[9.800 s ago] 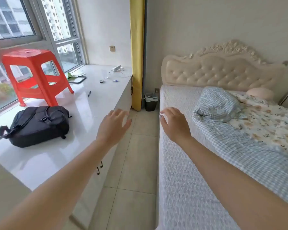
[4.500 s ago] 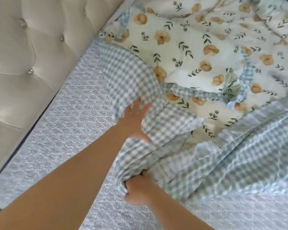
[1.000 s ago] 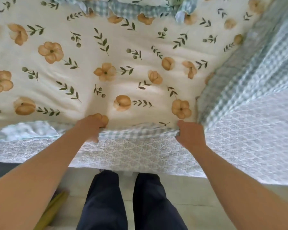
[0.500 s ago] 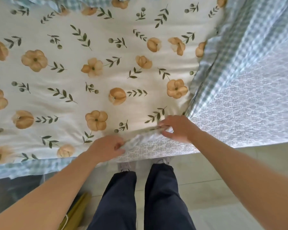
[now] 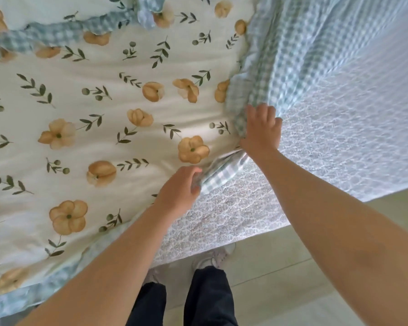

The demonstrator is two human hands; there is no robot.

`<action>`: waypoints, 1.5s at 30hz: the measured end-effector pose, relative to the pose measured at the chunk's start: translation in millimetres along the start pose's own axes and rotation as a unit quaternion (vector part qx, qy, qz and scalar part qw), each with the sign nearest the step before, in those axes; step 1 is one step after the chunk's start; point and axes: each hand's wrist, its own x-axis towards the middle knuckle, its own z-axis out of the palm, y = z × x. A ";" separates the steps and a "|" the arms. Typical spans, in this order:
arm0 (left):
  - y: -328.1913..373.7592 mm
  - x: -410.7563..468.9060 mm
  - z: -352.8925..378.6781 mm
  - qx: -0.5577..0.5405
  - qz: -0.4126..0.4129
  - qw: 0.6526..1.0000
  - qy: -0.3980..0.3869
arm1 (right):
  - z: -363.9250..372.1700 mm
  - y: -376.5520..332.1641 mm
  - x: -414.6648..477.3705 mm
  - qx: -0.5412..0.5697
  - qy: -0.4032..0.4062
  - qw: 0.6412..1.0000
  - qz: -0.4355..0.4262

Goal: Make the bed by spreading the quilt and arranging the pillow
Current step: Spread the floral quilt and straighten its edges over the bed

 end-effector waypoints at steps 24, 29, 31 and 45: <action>69.6 25.0 93.2 0.291 0.024 0.920 -0.263 | 86.5 144.6 -91.8 0.583 -0.238 0.690 0.358; 91.6 63.5 86.9 0.237 0.021 0.945 -0.223 | 77.0 154.5 -71.5 0.554 -0.179 0.777 0.239; 106.5 86.2 86.4 0.206 0.034 0.970 -0.127 | 68.4 161.8 -56.2 0.542 -0.165 0.796 0.213; 202.0 244.3 95.5 -0.161 -0.037 0.984 -0.068 | -6.8 216.7 142.9 0.404 0.034 0.913 0.056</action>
